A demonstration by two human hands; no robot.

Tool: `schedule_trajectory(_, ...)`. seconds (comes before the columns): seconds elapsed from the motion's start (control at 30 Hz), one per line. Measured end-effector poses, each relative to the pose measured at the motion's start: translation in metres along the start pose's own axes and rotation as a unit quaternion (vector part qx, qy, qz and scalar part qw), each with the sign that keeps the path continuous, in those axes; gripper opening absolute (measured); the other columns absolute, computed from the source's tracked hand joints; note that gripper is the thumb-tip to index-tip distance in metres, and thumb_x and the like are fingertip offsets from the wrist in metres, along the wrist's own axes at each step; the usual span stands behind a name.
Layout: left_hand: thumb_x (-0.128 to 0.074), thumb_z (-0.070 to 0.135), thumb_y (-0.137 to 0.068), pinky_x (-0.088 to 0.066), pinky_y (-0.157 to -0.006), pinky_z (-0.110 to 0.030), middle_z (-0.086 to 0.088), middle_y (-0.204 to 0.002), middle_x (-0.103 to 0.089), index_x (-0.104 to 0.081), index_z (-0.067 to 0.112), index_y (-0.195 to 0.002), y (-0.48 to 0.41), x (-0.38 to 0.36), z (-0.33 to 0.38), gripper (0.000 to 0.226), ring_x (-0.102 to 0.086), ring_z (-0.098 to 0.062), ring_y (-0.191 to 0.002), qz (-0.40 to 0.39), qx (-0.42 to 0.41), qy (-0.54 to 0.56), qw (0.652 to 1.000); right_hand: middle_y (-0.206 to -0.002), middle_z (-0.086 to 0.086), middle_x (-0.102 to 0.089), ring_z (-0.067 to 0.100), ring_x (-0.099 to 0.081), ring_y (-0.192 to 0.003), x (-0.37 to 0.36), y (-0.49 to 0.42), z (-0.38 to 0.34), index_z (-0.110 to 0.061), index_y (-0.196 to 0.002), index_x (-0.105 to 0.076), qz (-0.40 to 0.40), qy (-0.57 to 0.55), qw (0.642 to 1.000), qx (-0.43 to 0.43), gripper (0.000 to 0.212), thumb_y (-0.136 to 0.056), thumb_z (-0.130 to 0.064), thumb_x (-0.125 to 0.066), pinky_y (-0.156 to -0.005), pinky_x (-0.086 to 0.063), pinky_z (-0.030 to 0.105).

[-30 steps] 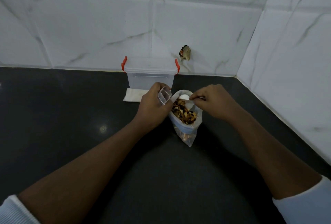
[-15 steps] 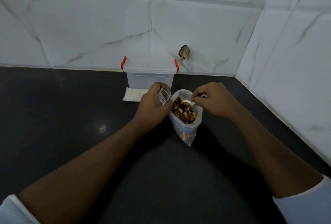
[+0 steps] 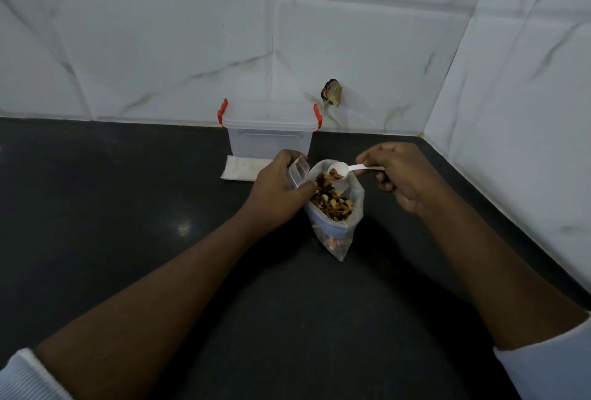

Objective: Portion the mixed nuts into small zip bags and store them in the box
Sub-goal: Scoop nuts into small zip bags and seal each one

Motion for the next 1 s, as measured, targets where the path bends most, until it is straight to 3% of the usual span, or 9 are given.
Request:
schedule_trajectory(0.1,-0.074,0.027,-0.091,-0.044,-0.075,-0.013,0.021,-0.104,-0.057,-0.051,0.031,-0.121,0.000,-0.001,0.000,0.038,-0.056,0.005,-0.098,0.000,0.002,-0.004,1.000,-0.087,0.020,-0.074,0.007,-0.042,-0.053,-0.008,0.003,-0.004,-0.002,-0.090,-0.072,-0.041,-0.097,0.994,-0.006,0.019,-0.094,0.002,-0.054,-0.042,-0.029,0.018)
schedule_trajectory(0.27,-0.075,0.027,-0.090,-0.050,-0.084,-0.023,0.012,-0.115,-0.062,-0.053,0.025,-0.123,-0.001,-0.002,-0.001,0.039,-0.059,-0.004,-0.105,0.000,-0.001,-0.007,1.000,-0.088,0.022,-0.072,0.008,-0.039,-0.054,-0.028,0.013,-0.012,0.006,-0.103,-0.067,-0.129,-0.181,0.975,0.004,0.016,-0.096,0.005,-0.053,-0.045,-0.027,0.019)
schedule_trajectory(0.37,-0.075,0.028,-0.089,-0.052,-0.087,-0.028,0.011,-0.115,-0.064,-0.053,0.025,-0.123,0.000,-0.002,-0.002,0.040,-0.060,-0.003,-0.106,-0.001,0.001,0.001,1.000,-0.079,0.013,-0.073,0.009,-0.040,-0.055,-0.032,0.015,-0.014,0.004,-0.099,-0.070,-0.129,-0.137,0.981,0.038,0.016,-0.096,0.006,-0.054,-0.045,-0.027,0.019)
schedule_trajectory(0.5,-0.075,0.026,-0.089,-0.050,-0.080,-0.021,0.016,-0.106,-0.063,-0.053,0.027,-0.119,0.000,-0.001,-0.002,0.037,-0.059,0.002,-0.099,0.006,0.001,0.000,1.000,-0.069,0.000,-0.069,0.011,-0.043,-0.056,-0.031,0.018,-0.021,-0.001,-0.097,-0.075,-0.105,-0.051,0.988,0.101,0.018,-0.097,0.004,-0.057,-0.047,-0.031,0.020)
schedule_trajectory(0.6,-0.075,0.027,-0.089,-0.055,-0.085,-0.031,0.012,-0.106,-0.065,-0.054,0.025,-0.118,0.000,-0.001,-0.003,0.036,-0.062,-0.002,-0.099,0.008,0.000,-0.002,1.000,-0.067,0.004,-0.065,0.016,-0.046,-0.057,-0.030,0.022,-0.025,-0.010,-0.098,-0.078,-0.097,0.025,0.981,0.164,0.018,-0.097,-0.002,-0.062,-0.051,-0.039,0.021)
schedule_trajectory(0.7,-0.075,0.026,-0.088,-0.057,-0.086,-0.036,0.010,-0.106,-0.067,-0.055,0.024,-0.118,0.000,-0.001,-0.002,0.036,-0.064,-0.004,-0.099,0.013,-0.005,0.001,1.000,-0.086,-0.001,-0.076,0.019,-0.068,-0.077,-0.035,0.028,-0.032,-0.020,-0.101,-0.080,-0.107,0.128,0.953,0.251,0.021,-0.096,-0.006,-0.066,-0.073,-0.058,0.034)
schedule_trajectory(0.8,-0.076,0.023,-0.087,-0.056,-0.079,-0.032,0.009,-0.101,-0.065,-0.055,0.024,-0.113,0.000,0.001,-0.001,0.033,-0.063,-0.005,-0.092,0.034,-0.019,0.009,0.999,-0.102,-0.010,-0.078,0.010,-0.073,-0.097,-0.040,0.032,-0.034,-0.023,-0.108,-0.079,-0.116,0.228,0.917,0.305,0.029,-0.093,-0.004,-0.064,-0.088,-0.060,0.044)
schedule_trajectory(0.9,-0.076,0.022,-0.087,-0.054,-0.077,-0.028,0.010,-0.100,-0.063,-0.055,0.024,-0.112,0.000,0.004,0.001,0.033,-0.062,-0.005,-0.092,0.056,-0.026,0.019,0.998,-0.105,-0.010,-0.077,0.012,-0.073,-0.101,-0.040,0.032,-0.035,-0.023,-0.112,-0.078,-0.120,0.223,0.915,0.315,0.035,-0.090,0.000,-0.063,-0.089,-0.060,0.044)
schedule_trajectory(1.0,-0.074,0.025,-0.089,-0.048,-0.074,-0.019,0.012,-0.104,-0.062,-0.054,0.025,-0.116,0.000,0.004,0.002,0.034,-0.061,-0.001,-0.094,0.048,-0.013,0.034,0.998,-0.104,-0.007,-0.078,0.008,-0.072,-0.098,-0.030,0.030,-0.040,-0.019,-0.109,-0.079,-0.100,0.164,0.933,0.304,0.031,-0.092,0.003,-0.065,-0.088,-0.058,0.028)
Point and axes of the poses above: each hand's wrist, its own y-axis away from the middle knuckle, its own x-axis out of the back of the hand, z = x × y, the point moved 5 cm from there along -y, towards the middle knuckle
